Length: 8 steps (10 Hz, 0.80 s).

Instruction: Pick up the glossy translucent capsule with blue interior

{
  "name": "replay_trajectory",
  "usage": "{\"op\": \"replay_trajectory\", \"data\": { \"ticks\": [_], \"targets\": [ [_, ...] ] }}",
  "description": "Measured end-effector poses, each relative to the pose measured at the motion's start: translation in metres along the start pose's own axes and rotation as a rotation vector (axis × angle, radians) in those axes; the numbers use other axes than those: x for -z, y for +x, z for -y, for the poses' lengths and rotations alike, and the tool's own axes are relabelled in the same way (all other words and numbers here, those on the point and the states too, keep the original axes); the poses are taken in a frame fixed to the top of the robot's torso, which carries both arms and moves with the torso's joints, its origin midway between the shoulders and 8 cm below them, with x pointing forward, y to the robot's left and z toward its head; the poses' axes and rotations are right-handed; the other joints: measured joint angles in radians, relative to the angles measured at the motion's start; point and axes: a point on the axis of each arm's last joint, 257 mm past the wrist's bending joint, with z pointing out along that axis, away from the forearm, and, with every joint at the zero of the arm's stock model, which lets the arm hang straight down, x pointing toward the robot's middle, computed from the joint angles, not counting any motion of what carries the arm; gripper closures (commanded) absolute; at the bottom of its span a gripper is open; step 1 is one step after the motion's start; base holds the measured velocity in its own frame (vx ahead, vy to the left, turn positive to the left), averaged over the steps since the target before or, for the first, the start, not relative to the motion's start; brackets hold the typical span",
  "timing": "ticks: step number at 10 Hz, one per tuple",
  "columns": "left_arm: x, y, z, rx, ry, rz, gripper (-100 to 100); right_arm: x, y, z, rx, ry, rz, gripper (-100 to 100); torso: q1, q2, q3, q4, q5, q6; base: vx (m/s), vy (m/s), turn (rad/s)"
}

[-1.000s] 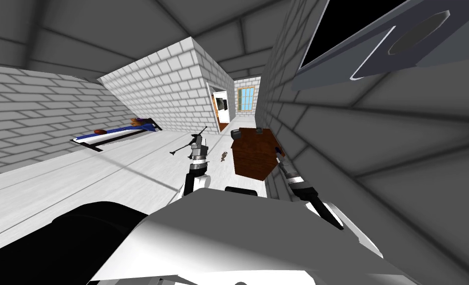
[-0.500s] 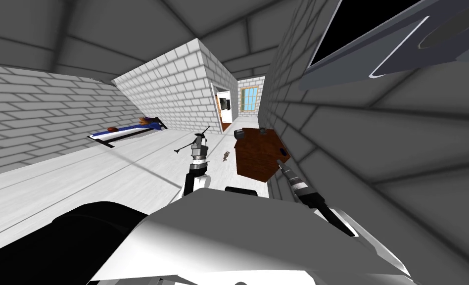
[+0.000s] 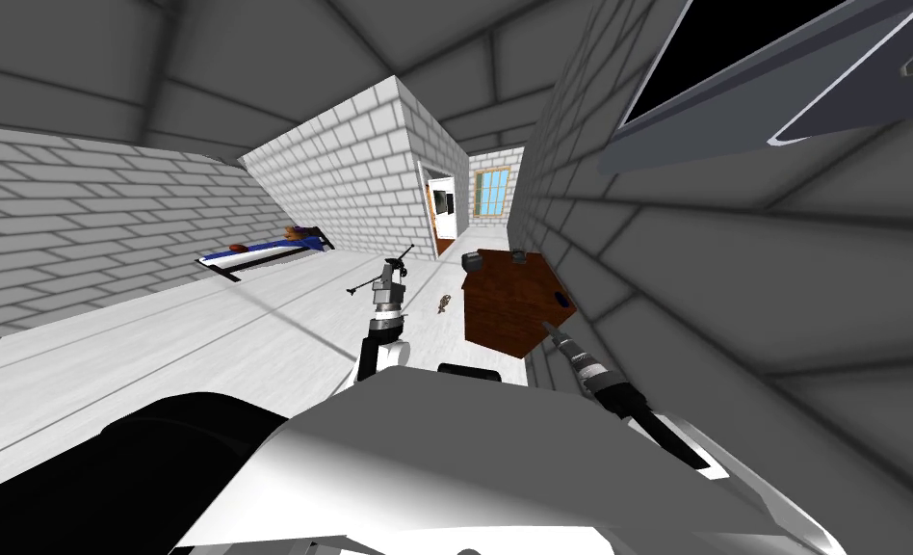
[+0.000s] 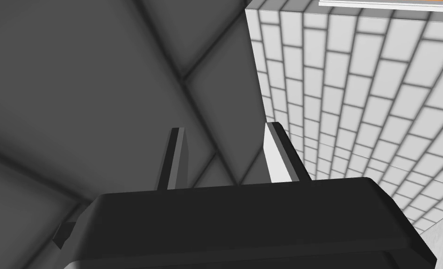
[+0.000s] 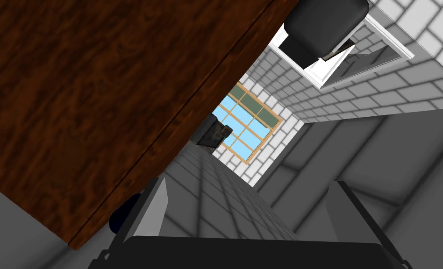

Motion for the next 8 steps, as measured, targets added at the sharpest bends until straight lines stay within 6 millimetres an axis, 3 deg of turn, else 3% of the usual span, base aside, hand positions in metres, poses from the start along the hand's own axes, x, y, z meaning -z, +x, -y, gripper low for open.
{"op": "replay_trajectory", "data": {
  "ticks": [2,3,8],
  "targets": [
    [0.000,0.000,0.000,0.000,0.000,0.000,0,0.007,-0.001,0.027,0.027,0.063,-0.037,-100,0.000,-0.001,0.000,0.000,0.000,0.000,0.023,0.042,0.088],
    [0.000,0.000,0.000,0.000,0.000,0.000,0,0.018,-0.001,0.051,0.041,0.109,-0.058,-100,0.000,0.000,0.000,0.000,0.000,0.000,0.018,0.034,0.053],
    [0.000,0.000,0.000,0.000,0.000,0.000,0,0.052,-0.010,0.105,0.120,0.257,-0.146,-100,0.000,-0.001,0.000,0.000,0.000,0.000,0.027,0.040,0.091]
  ]
}}
